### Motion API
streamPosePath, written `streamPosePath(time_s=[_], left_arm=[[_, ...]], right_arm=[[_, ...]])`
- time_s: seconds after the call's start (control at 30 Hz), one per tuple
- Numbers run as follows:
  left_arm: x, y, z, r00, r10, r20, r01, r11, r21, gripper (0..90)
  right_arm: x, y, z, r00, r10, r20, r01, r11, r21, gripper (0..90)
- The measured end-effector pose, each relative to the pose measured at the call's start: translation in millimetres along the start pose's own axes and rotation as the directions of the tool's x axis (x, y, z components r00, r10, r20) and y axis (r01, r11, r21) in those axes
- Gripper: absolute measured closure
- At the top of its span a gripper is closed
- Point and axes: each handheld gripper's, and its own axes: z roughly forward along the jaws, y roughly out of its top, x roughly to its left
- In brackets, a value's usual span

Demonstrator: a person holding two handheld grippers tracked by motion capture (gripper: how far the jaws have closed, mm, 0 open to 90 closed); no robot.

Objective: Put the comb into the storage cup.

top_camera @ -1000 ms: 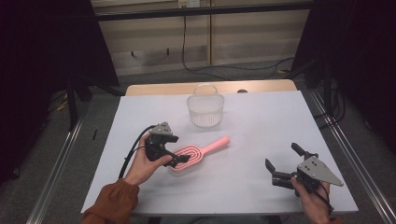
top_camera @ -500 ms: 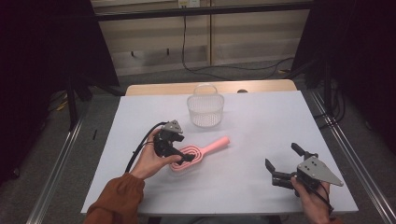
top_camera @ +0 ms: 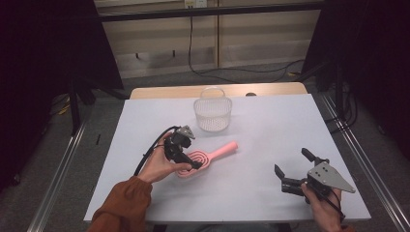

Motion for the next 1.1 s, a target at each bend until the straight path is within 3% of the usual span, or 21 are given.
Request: streamPosePath(time_s=[0.33, 0.63, 0.7, 0.77, 0.93, 1.1], left_arm=[[-11.1, 9.6, 9.6, 0.9982, 0.060, -0.007, -0.059, 0.9952, 0.078, 6.4], [-11.8, 9.1, 19.9, 0.9969, 0.077, -0.013, -0.075, 0.9889, 0.129, 10.2], [-10.5, 9.3, 21.7, 0.9964, 0.079, -0.032, -0.074, 0.9888, 0.129, 11.7], [-10.0, 9.9, 23.4, 0.9974, 0.069, -0.020, -0.066, 0.9880, 0.140, 10.8], [-16.0, 11.8, 26.9, 0.9932, 0.113, -0.029, -0.106, 0.9782, 0.178, 13.8], [-15.2, 12.4, 26.7, 0.9926, 0.117, -0.033, -0.109, 0.9767, 0.185, 17.5]], right_arm=[[-0.6, -0.2, -0.2, 1.0000, 0.000, 0.002, 0.000, 1.000, 0.002, 0.0], [-0.3, -0.3, 0.3, 1.0000, -0.003, 0.002, 0.003, 1.000, 0.006, 0.0], [-0.1, -0.4, 0.0, 1.0000, -0.004, -0.001, 0.004, 1.000, 0.007, 0.0], [-0.3, -0.3, -0.1, 1.0000, -0.005, -0.001, 0.005, 1.000, 0.005, 0.0], [0.0, -0.4, 0.0, 1.0000, -0.006, -0.003, 0.006, 1.000, 0.006, 0.0], [0.2, -0.4, 0.3, 1.0000, -0.005, -0.003, 0.005, 1.000, 0.008, 0.0]])
